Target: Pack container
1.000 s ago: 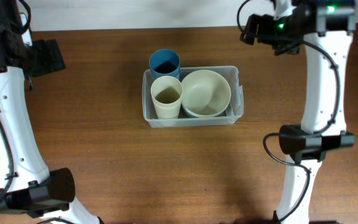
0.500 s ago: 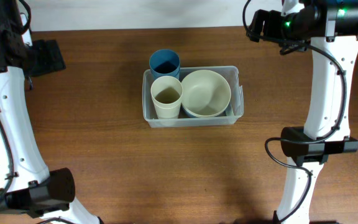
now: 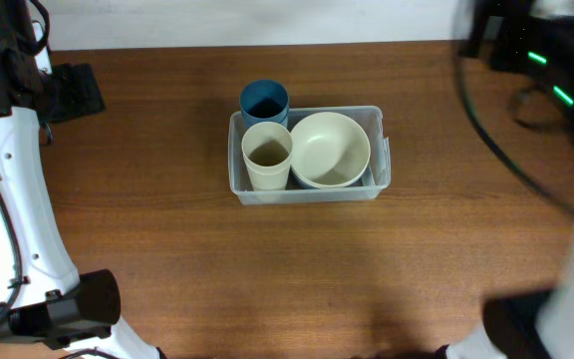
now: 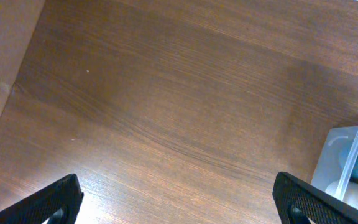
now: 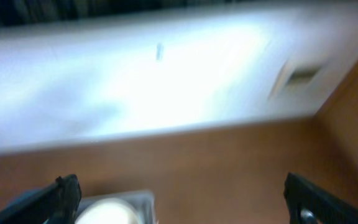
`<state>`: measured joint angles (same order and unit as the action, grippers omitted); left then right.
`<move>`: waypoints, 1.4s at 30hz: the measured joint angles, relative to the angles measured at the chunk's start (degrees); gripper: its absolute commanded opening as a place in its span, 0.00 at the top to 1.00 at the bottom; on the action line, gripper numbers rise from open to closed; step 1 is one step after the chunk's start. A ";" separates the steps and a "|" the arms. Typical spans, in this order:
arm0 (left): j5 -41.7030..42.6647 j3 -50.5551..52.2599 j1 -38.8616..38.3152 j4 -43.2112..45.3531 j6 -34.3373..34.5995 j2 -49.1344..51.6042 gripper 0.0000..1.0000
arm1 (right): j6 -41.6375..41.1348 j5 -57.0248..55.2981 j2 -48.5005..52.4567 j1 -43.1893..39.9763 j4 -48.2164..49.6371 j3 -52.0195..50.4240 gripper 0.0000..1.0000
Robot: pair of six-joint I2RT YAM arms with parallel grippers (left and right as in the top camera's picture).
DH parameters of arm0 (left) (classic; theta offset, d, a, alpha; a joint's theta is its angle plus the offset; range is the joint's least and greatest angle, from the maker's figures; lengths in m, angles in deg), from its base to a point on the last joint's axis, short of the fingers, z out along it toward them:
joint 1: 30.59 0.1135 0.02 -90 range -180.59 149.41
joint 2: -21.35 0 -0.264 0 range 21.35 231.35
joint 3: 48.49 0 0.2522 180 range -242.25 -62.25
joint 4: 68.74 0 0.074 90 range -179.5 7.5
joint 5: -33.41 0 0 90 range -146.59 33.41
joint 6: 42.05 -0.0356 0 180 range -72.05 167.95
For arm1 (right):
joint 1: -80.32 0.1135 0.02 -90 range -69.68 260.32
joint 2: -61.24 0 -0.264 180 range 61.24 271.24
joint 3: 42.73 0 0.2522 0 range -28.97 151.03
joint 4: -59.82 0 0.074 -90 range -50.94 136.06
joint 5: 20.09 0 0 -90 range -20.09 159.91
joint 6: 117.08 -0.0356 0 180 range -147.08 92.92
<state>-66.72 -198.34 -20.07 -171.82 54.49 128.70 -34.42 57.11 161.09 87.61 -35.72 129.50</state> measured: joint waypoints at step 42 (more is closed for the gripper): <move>0.00 0.00 0.00 0.00 0.00 -0.09 0.00 | 11.65 9.42 -92.72 -7.32 80.65 -148.74 0.01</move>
<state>-66.72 -198.34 -20.07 -171.82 54.49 128.61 -22.77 66.53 68.38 80.28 44.93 -19.23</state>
